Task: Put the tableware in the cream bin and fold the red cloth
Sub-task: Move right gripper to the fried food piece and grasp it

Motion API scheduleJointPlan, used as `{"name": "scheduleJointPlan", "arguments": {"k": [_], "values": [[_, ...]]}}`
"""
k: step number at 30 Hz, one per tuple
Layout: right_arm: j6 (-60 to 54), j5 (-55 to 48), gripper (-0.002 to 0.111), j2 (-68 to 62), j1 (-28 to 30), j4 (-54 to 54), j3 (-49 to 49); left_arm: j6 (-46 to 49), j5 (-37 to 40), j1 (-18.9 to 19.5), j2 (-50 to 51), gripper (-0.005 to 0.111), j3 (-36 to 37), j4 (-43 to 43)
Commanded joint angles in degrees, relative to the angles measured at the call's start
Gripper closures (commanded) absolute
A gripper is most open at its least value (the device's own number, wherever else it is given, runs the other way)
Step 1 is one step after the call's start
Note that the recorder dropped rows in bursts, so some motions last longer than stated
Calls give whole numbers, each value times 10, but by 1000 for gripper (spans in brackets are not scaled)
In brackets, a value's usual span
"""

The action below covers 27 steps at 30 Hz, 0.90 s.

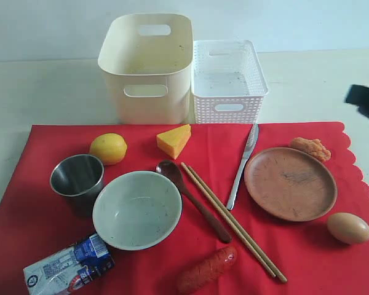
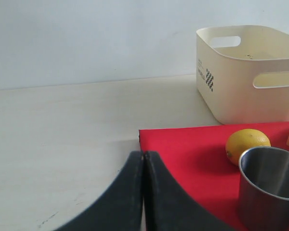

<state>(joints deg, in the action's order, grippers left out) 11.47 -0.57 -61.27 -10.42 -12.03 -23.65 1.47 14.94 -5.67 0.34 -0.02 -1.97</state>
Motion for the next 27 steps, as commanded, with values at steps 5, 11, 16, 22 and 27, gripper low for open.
{"name": "scheduleJointPlan", "arguments": {"k": [5,11,16,22,27], "values": [[-56,-2,97,-182,-113,6,-106,-3,-2,-2,-3,104,0,-3],[-141,-38,67,-261,-97,7,-149,-3,-2,-2,-3,104,0,-3],[-193,-41,58,-294,-58,7,-151,-3,-2,-2,-3,104,0,-3],[-194,-40,58,-323,0,7,-151,-3,-2,-2,-3,104,0,-3],[-194,-6,58,-360,21,7,-151,-3,-2,-2,-3,104,0,-3]]}}
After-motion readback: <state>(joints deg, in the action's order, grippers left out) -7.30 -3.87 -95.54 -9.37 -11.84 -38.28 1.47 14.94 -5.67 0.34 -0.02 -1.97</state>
